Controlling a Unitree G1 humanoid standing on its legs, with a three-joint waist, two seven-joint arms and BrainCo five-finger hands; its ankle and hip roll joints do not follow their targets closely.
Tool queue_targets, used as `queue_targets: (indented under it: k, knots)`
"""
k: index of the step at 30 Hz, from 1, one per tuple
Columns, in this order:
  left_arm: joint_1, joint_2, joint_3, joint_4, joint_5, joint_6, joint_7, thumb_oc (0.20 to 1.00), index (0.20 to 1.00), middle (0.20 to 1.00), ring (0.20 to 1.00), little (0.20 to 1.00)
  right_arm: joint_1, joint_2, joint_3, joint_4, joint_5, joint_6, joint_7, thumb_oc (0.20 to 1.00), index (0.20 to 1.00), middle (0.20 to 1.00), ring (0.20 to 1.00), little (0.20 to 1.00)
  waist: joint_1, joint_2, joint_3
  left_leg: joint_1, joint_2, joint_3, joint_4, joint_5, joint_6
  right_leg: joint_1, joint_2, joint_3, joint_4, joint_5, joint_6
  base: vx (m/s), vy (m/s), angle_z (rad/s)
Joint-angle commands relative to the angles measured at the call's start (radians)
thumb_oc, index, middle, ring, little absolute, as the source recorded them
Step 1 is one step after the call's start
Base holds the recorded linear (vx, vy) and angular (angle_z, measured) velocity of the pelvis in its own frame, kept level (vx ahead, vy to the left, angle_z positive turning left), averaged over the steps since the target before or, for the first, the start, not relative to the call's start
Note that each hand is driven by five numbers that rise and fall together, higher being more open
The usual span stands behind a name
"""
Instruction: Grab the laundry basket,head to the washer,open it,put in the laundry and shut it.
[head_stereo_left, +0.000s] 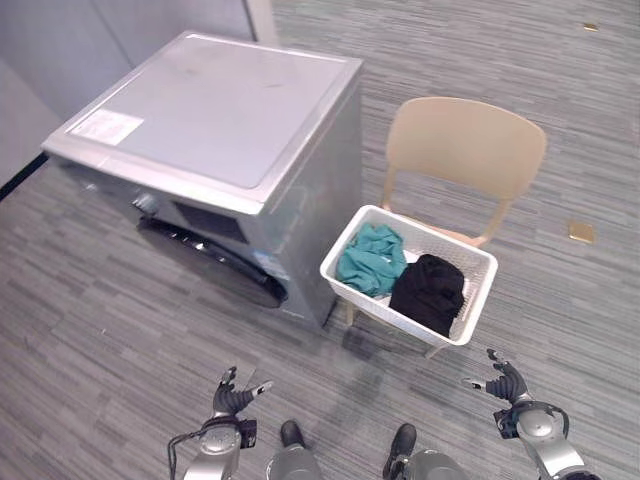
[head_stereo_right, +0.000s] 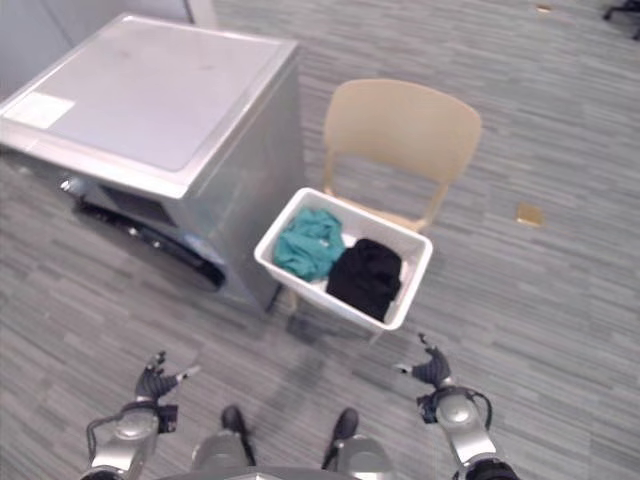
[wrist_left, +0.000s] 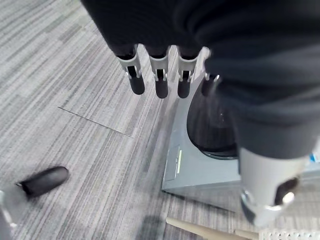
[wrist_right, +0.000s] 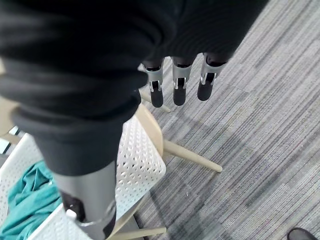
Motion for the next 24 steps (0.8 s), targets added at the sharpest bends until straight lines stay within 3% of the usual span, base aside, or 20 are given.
queue_targets:
  k: [1,2,4,8,10,12,14,19,24]
  knots:
    - [0.026,0.045,-0.009,-0.049,-0.006,-0.026,0.013,1.000,1.000,1.000,1.000,1.000,0.005,0.013,-0.006,-0.028,0.037,-0.016,-0.010,1.000,1.000,1.000,1.000,1.000,0.014,-0.019,-0.050,-0.054,-0.056,-0.063,0.001,-0.028,0.037,-0.028,-0.129,0.094,0.049,-0.060,0.135,0.16,0.334,0.74]
    - [0.026,0.046,-0.009,-0.049,-0.006,-0.026,0.013,1.000,1.000,1.000,1.000,1.000,0.005,0.014,-0.007,-0.027,0.036,-0.016,-0.010,1.000,1.000,1.000,1.000,1.000,0.012,-0.020,-0.050,-0.056,-0.058,-0.065,0.003,-0.030,0.039,-0.028,-0.131,0.092,0.050,-0.060,0.137,0.11,0.348,0.60]
    - [0.018,0.066,-0.014,-0.064,0.000,-0.024,0.005,1.000,1.000,1.000,1.000,1.000,0.002,0.037,-0.005,-0.026,0.036,-0.006,-0.005,1.000,1.000,1.000,1.000,1.000,0.022,-0.041,-0.038,-0.081,-0.112,-0.100,0.036,-0.086,0.072,-0.049,-0.197,0.107,0.118,-0.022,0.156,0.09,0.360,0.23]
    - [0.009,0.100,-0.004,-0.076,0.012,-0.020,0.007,1.000,1.000,1.000,1.000,1.000,-0.005,0.064,0.016,-0.036,0.037,0.000,-0.001,1.000,1.000,1.000,1.000,1.000,0.034,-0.060,-0.013,-0.091,-0.163,-0.116,0.048,-0.121,0.114,-0.115,-0.231,0.164,0.242,-0.008,0.152,0.04,0.299,0.40]
    - [0.006,0.104,0.006,-0.082,0.007,-0.023,0.012,1.000,1.000,1.000,1.000,1.000,-0.007,0.075,0.047,-0.069,0.048,-0.011,0.008,1.000,1.000,1.000,1.000,1.000,0.016,-0.055,0.002,-0.043,-0.220,-0.143,-0.015,-0.120,0.137,-0.216,-0.082,0.296,0.279,-0.070,0.136,0.18,0.324,-0.04]
    - [-0.002,0.093,-0.002,-0.075,0.002,-0.028,0.015,1.000,1.000,1.000,1.000,1.000,-0.016,0.065,0.065,-0.098,0.045,-0.014,0.010,1.000,1.000,1.000,1.000,1.000,0.009,-0.050,0.014,-0.017,-0.251,-0.165,-0.040,-0.124,0.143,-0.245,-0.027,0.326,0.234,-0.073,0.130,0.13,0.144,0.27]
    - [-0.019,0.085,-0.013,-0.066,-0.004,-0.034,0.020,1.000,1.000,1.000,1.000,1.000,-0.030,0.050,0.084,-0.121,0.036,-0.014,0.011,1.000,1.000,1.000,1.000,1.000,0.007,-0.053,0.027,-0.023,-0.276,-0.180,-0.036,-0.114,0.154,-0.273,-0.006,0.334,0.174,-0.032,0.125,0.06,0.016,0.42]
    - [-0.001,0.070,-0.022,-0.065,0.017,-0.044,0.002,1.000,1.000,1.000,1.000,1.000,-0.060,0.031,0.123,-0.184,0.021,-0.023,0.028,1.000,1.000,1.000,1.000,1.000,0.017,-0.053,0.014,-0.023,-0.320,-0.247,-0.004,-0.139,0.159,-0.226,0.016,0.378,0.109,-0.012,0.122,0.15,-0.054,0.80]
    - [0.016,0.065,-0.032,-0.049,0.024,-0.037,-0.006,1.000,1.000,1.000,1.000,1.000,-0.158,0.041,0.177,-0.245,0.063,-0.043,0.026,1.000,1.000,1.000,1.000,1.000,0.050,-0.036,-0.004,-0.024,-0.314,-0.258,-0.024,-0.124,0.145,-0.186,0.012,0.337,0.037,0.004,0.119,0.11,-0.064,0.35]
